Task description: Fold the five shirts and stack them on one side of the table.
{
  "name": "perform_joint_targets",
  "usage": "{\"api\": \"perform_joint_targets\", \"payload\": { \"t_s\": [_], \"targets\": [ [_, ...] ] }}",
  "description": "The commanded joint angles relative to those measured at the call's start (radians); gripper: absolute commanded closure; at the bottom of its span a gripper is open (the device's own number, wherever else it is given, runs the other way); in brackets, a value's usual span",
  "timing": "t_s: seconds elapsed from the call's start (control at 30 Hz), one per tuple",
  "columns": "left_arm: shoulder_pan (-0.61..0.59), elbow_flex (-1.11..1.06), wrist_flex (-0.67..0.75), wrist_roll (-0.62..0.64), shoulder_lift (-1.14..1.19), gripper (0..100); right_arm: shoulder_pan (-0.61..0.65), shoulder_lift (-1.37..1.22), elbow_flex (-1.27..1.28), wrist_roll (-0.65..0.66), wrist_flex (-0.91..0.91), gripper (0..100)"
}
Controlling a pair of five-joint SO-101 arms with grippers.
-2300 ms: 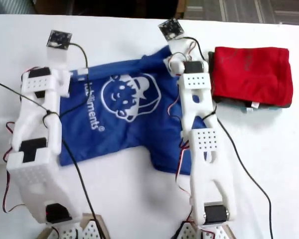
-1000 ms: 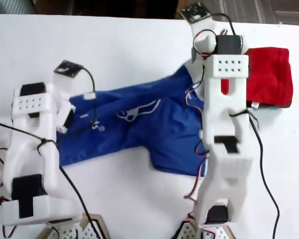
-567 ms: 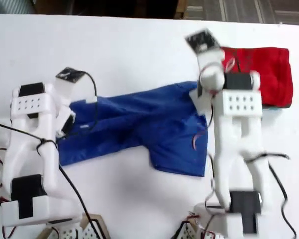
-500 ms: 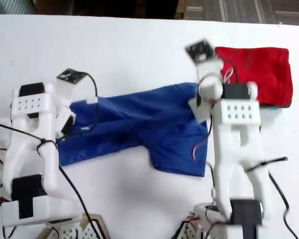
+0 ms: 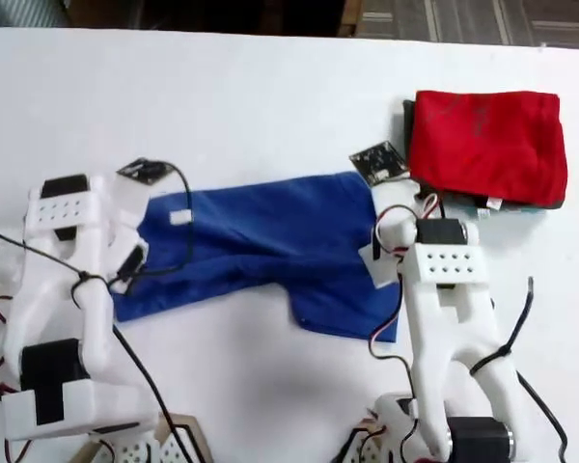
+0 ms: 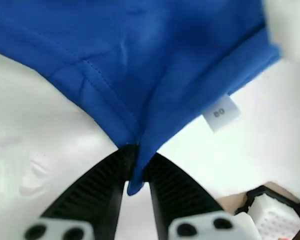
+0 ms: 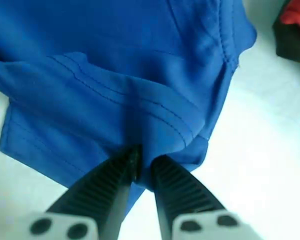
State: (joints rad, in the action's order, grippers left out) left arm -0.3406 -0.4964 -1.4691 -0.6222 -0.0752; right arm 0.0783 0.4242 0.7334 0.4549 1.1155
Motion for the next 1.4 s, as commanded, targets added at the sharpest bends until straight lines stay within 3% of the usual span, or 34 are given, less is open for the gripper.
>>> {"api": "perform_joint_targets", "payload": {
  "t_s": [0.0, 0.2, 0.4, 0.47, 0.6, 0.7, 0.83, 0.9, 1.03, 1.37],
  "targets": [
    [-0.008, -0.028, 0.037, -0.032, -0.044, 97, -0.012, 0.047, 0.008, 0.005, -0.039, 97.8],
    [-0.008, -0.044, 0.057, -0.038, -0.052, 96, -0.004, 0.05, 0.015, 0.006, -0.016, 95.7],
    [-0.015, 0.045, -0.06, -0.038, -0.052, 81, -0.004, 0.056, -0.072, 0.006, 0.117, 73.9],
    [-0.037, 0.125, -0.101, -0.038, -0.052, 77, -0.004, 0.056, -0.138, 0.005, 0.165, 71.4],
    [-0.094, 0.337, -0.16, -0.032, -0.044, 76, -0.004, 0.045, -0.279, -0.003, 0.191, 74.1],
    [-0.092, 0.432, -0.146, -0.025, -0.038, 77, 0.016, 0.033, -0.313, -0.025, 0.084, 77.2],
    [-0.003, 0.432, -0.063, 0.077, 0.064, 99, 0.087, -0.085, -0.321, -0.066, -0.067, 86.7],
    [0.041, 0.444, -0.034, 0.104, 0.166, 95, 0.117, -0.193, -0.364, -0.066, -0.097, 89.4],
    [0.08, 0.484, 0.043, 0.138, 0.377, 98, 0.139, -0.463, -0.532, -0.066, -0.104, 88.7],
    [0.009, 0.814, 0.044, 0.155, 0.727, 97, 0.087, -0.974, -0.962, -0.066, -0.071, 88.9]
  ]
}}
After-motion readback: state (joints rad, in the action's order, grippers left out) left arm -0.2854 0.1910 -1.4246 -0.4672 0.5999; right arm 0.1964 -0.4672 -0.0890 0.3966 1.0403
